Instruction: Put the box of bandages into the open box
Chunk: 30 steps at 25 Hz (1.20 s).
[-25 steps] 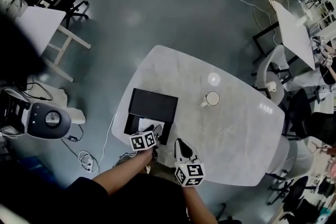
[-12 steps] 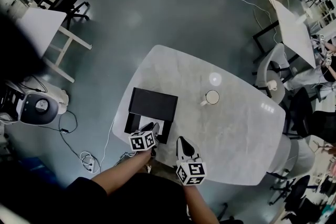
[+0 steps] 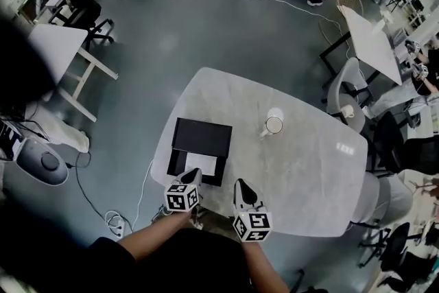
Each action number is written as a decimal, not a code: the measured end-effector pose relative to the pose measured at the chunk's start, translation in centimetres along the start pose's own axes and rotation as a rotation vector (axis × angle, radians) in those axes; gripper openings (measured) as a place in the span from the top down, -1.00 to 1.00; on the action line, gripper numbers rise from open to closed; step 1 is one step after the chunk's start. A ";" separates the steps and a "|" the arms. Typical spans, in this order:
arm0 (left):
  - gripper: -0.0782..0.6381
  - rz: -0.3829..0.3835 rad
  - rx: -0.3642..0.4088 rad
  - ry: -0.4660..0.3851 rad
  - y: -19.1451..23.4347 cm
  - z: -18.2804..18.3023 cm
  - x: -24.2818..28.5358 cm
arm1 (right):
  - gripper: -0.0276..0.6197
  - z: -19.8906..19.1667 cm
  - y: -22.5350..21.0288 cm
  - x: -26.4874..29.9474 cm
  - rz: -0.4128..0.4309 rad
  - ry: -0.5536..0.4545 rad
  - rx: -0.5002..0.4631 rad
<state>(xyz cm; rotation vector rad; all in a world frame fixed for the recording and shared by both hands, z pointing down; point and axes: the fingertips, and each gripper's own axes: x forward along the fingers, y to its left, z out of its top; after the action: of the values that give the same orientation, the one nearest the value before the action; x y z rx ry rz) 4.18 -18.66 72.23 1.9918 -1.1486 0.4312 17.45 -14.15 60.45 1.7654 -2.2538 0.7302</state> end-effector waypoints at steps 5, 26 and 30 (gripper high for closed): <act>0.72 -0.108 0.229 -0.142 -2.9 3.2 -6.6 | 0.88 0.4 2.6 -2.4 -0.033 -0.030 -0.055; 0.72 -0.191 0.432 -0.450 -0.3 8.4 -33.2 | 0.88 3.6 18.7 -14.4 -0.165 -0.240 -0.030; 0.72 -0.186 0.443 -0.473 0.0 9.1 -34.3 | 0.88 4.3 20.2 -14.1 -0.160 -0.242 -0.108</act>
<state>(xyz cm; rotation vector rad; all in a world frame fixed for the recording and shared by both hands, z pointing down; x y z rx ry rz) -14.91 -5.85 45.21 2.6622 -1.2024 0.1209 2.84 -0.65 45.33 2.0459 -2.2125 0.3751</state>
